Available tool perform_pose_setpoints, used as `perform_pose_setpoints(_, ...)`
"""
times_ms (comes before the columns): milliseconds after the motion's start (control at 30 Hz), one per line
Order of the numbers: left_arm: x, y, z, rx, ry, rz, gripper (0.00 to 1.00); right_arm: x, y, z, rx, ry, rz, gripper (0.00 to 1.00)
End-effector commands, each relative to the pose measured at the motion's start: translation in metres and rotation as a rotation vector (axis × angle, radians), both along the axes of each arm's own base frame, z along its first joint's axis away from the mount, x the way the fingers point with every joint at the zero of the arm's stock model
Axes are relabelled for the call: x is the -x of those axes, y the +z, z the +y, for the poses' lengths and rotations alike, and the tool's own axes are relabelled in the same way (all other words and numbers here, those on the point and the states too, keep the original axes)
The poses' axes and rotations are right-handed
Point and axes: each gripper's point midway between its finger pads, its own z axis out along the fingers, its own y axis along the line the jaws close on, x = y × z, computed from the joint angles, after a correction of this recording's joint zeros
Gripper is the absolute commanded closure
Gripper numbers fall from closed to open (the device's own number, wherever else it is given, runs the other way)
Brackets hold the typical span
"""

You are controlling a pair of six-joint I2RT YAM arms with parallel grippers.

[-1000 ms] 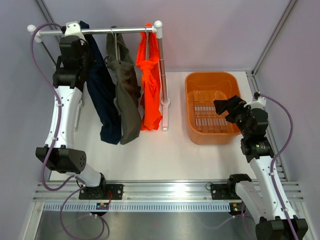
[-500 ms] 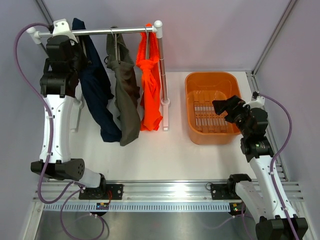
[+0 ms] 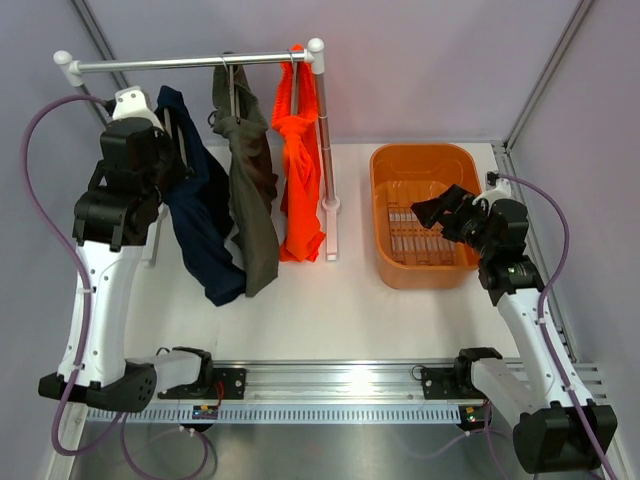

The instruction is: Remove the shorts from the hanger

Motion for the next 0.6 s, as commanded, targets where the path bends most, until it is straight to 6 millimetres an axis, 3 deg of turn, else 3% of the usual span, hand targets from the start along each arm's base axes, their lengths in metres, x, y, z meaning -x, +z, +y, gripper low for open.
perform_pose_setpoints(0, 0.014, 0.015, 0.002, 0.025, 0.055, -0.059, 1.0, 0.002, 0.021, 0.01, 0.02, 0.075, -0.04, 0.01)
perform_pose_setpoints(167, 0.037, -0.005, -0.001, 0.012, 0.089, -0.005, 1.0, 0.004, 0.022, 0.018, 0.006, 0.122, -0.028, 0.01)
perform_pose_setpoints(267, 0.053, 0.002, -0.006, 0.022, 0.103, -0.08, 1.0, 0.004, 0.022, 0.023, 0.009, 0.144, -0.025, 0.0)
perform_pose_setpoints(333, 0.068, 0.018, -0.007, 0.058, 0.066, -0.171, 1.0, 0.005, 0.024, 0.027, 0.009, 0.161, -0.028, 0.0)
perform_pose_setpoints(367, 0.068, 0.034, -0.019, 0.1, 0.0, -0.249, 1.0, 0.005, 0.028, 0.028, 0.012, 0.17, -0.038, 0.0)
perform_pose_setpoints(400, 0.069, 0.035, -0.023, 0.088, -0.037, -0.271, 1.0, 0.007, 0.032, 0.032, 0.011, 0.184, -0.044, 0.01)
perform_pose_setpoints(500, 0.091, 0.079, -0.033, 0.111, -0.174, -0.416, 1.0, 0.011, 0.049, 0.041, 0.023, 0.214, -0.075, 0.0)
perform_pose_setpoints(567, 0.101, 0.096, -0.045, 0.111, -0.269, -0.449, 1.0, 0.013, 0.065, 0.043, 0.035, 0.214, -0.098, 0.01)
